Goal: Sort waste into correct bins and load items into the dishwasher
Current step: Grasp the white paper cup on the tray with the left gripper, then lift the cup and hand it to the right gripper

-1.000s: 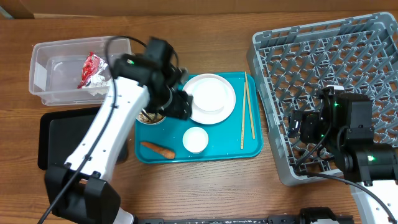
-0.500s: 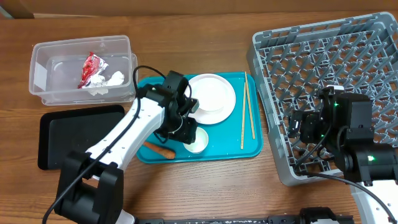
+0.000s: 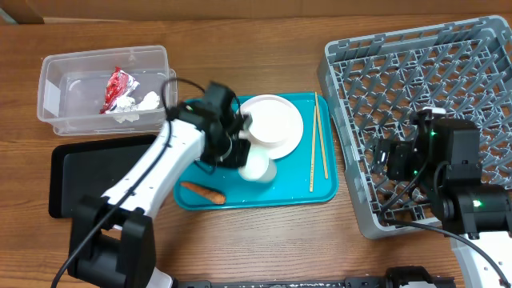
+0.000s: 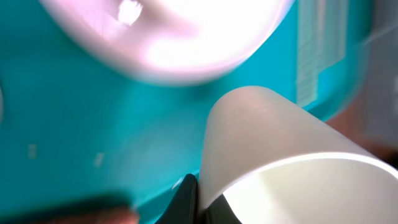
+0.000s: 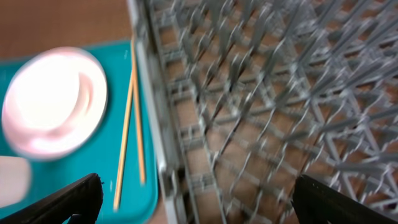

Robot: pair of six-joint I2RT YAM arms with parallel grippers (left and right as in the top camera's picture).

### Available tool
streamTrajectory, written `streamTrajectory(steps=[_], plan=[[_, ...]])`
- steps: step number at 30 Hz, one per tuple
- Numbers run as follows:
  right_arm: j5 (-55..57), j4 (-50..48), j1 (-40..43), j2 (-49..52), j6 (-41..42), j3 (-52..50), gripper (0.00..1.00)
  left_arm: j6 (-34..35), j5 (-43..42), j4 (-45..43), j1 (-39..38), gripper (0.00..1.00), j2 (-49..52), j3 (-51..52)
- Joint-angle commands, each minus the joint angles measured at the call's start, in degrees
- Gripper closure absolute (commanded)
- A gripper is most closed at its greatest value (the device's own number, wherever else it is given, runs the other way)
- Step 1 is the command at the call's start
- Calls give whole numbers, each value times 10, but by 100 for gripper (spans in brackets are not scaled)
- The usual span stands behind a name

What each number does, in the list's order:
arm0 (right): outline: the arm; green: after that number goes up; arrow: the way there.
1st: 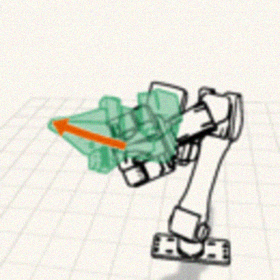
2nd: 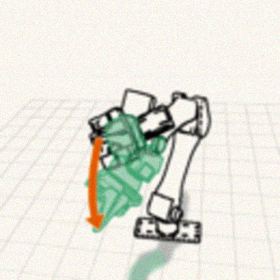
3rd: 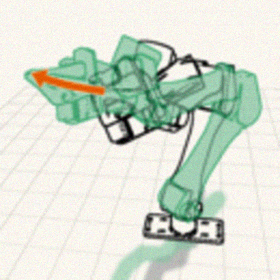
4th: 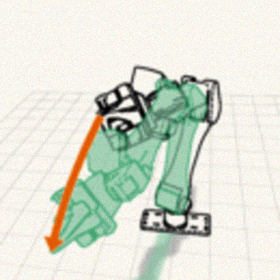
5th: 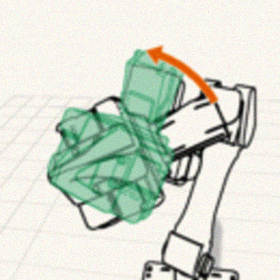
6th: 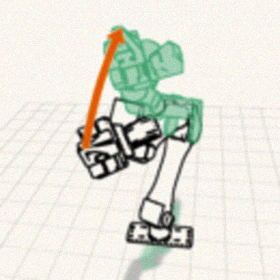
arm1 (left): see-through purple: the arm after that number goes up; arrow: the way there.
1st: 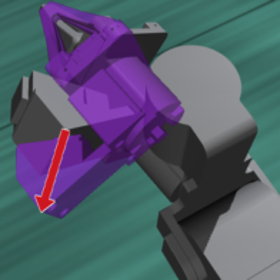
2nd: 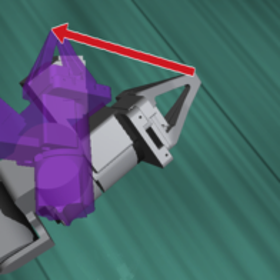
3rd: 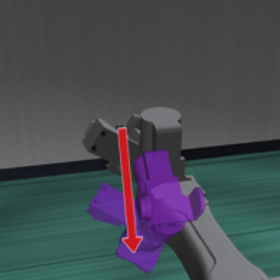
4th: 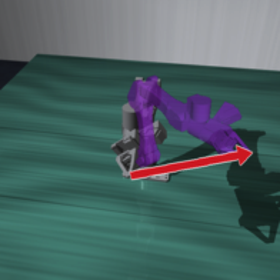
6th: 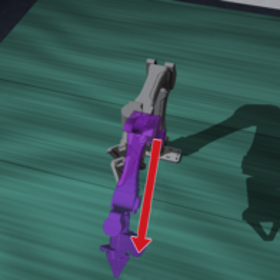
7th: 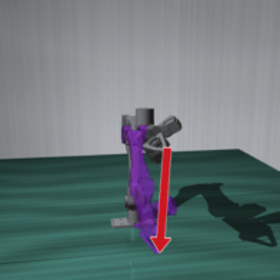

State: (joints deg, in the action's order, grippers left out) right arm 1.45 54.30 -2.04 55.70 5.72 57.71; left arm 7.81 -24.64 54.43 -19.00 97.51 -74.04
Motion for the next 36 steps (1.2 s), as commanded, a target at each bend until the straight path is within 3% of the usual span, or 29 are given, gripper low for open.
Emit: streamTrajectory(steps=[1, 3, 5, 9, 12, 27, 36], plan=[[25, -48, 15, -3, 52, 18, 0, 38, -199, -43, 48, 96, -13, -59], [-58, -98, 19, 5, 23, 18, 0, 104, -297, -114, 70, 96, -13, -60], [-231, -148, 20, 23, -64, 18, 0, 162, -363, -179, 80, 96, -10, -58], [-530, -186, 20, 68, -176, 18, 0, 213, -483, -283, 77, 96, -3, -58], [-661, -192, 19, 104, -227, 18, 0, 245, -519, -323, 66, 96, -2, -58], [-817, -295, 19, 148, -242, 18, 0, 253, -533, -337, 10, 96, -2, -58], [-824, -335, 19, 148, -242, 18, 0, 268, -534, -337, -14, 96, -2, -58]])
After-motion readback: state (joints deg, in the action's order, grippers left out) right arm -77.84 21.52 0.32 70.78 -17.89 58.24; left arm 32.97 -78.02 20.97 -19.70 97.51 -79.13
